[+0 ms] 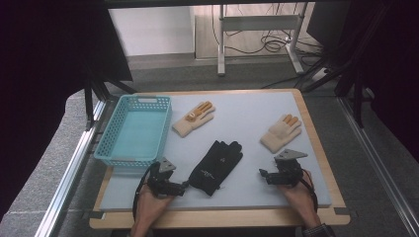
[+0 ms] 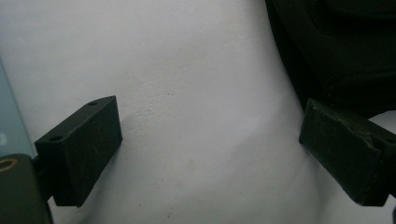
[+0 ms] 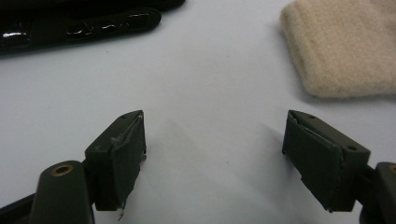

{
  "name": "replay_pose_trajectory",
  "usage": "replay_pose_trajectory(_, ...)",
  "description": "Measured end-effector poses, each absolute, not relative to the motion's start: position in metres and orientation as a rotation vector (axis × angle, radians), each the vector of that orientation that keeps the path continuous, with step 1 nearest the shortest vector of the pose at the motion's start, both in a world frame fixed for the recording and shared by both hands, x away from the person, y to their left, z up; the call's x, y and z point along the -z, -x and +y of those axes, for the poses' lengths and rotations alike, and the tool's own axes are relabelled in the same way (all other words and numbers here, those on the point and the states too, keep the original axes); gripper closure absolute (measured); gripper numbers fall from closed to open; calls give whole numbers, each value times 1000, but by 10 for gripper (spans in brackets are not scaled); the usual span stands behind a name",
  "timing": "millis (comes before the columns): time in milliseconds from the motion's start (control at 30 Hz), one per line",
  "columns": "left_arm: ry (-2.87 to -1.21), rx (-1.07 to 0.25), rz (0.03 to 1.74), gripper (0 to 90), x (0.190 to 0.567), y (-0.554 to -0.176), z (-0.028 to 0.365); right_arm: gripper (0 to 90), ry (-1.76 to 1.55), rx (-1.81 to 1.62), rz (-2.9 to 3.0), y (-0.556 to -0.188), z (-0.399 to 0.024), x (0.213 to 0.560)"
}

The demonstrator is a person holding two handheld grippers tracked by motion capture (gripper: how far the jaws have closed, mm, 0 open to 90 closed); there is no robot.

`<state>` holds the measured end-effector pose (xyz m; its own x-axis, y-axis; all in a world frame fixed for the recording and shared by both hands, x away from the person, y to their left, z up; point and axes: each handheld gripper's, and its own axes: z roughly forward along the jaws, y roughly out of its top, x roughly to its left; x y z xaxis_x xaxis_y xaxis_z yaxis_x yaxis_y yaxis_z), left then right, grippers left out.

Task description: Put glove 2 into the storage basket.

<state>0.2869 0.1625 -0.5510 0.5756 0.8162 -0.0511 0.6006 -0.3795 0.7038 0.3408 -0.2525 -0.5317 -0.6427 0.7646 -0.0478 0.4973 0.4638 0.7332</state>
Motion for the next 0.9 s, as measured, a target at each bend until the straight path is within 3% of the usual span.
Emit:
replay_pose_trajectory(567,-2101,-400,1064,84,518,-272,156,201,-1064,-996,2344,-341,-253,532)
replay_pose_trajectory(900,-2118,-305,1022,31,495,-294,117,201,-1065,-996,2344,-341,-253,532)
